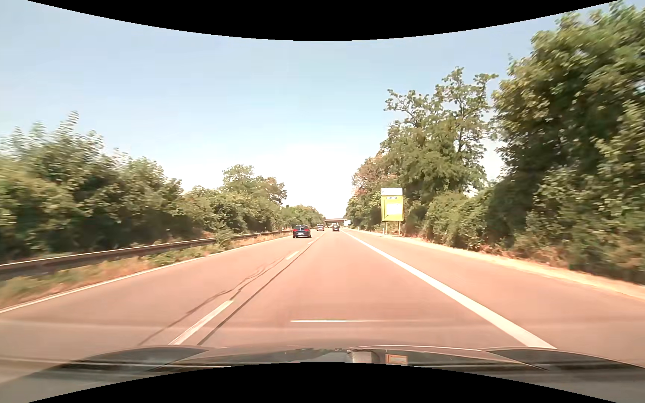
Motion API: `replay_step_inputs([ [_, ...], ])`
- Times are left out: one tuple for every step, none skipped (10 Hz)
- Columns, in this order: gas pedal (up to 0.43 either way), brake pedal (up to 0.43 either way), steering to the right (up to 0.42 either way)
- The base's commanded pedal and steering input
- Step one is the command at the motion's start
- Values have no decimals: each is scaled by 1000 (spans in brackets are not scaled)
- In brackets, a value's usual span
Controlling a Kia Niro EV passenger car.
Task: Follow the waypoints while adhering to traffic rules and regulations
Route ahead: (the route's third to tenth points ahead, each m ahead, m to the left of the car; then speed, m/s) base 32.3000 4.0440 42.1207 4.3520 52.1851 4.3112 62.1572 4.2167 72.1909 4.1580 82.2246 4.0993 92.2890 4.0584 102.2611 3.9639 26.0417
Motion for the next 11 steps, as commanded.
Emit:
replay_step_inputs([
  [189, 0, -1],
  [189, 0, -1],
  [189, 0, -1],
  [189, 0, -1],
  [189, 0, -1],
  [189, 0, -2],
  [189, 0, -2],
  [189, 0, -2],
  [189, 0, -2],
  [189, 0, -1],
  [189, 0, -1],
])
